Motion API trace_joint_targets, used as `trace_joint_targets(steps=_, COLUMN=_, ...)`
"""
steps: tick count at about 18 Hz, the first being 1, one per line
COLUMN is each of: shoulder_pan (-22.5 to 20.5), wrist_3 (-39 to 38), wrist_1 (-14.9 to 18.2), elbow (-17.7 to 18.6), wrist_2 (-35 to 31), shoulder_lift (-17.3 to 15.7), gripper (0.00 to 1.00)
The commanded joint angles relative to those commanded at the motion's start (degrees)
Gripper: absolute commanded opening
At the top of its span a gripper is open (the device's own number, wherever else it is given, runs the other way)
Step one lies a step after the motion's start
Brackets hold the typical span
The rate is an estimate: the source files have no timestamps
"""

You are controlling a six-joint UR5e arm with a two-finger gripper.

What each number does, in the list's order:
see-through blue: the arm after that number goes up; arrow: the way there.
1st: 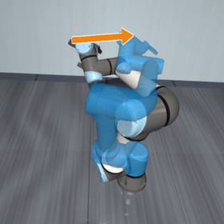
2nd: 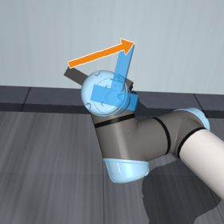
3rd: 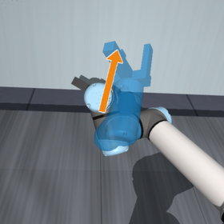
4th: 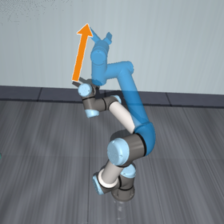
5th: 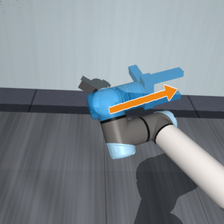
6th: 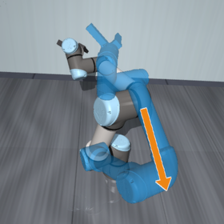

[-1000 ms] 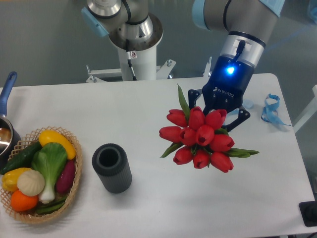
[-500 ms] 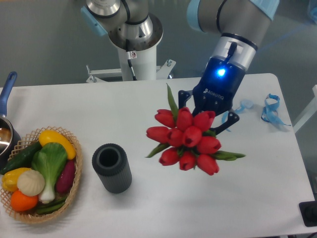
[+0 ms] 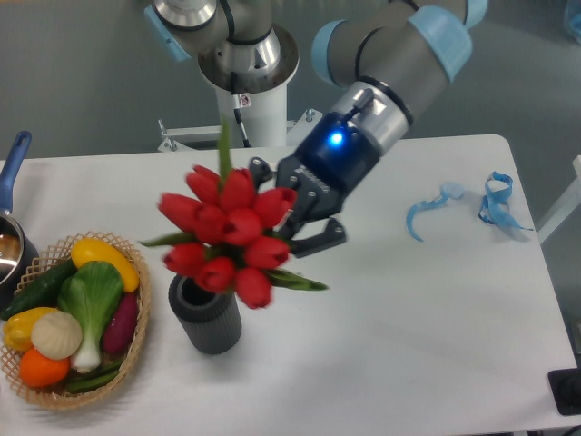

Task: Insert the flowers into the vase
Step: 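Swing the tulips over the vase, stems pointing into its opening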

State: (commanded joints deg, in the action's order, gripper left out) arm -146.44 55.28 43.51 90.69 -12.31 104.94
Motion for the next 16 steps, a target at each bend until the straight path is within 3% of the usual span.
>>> trace_joint_targets(steps=5, shoulder_pan=3.1, wrist_3=0.4, wrist_1=0.0, elbow=3.5, wrist_2=1.1, shoulder_lift=-0.4, gripper=0.13)
trace_joint_targets(steps=12, shoulder_pan=4.6, wrist_3=0.9, wrist_1=-0.1, elbow=3.8, wrist_2=4.4, shoulder_lift=0.6, gripper=0.13)
trace_joint_targets(steps=16, shoulder_pan=4.3, wrist_3=5.1, wrist_1=0.0, elbow=4.1, wrist_2=5.9, shoulder_lift=2.1, gripper=0.13)
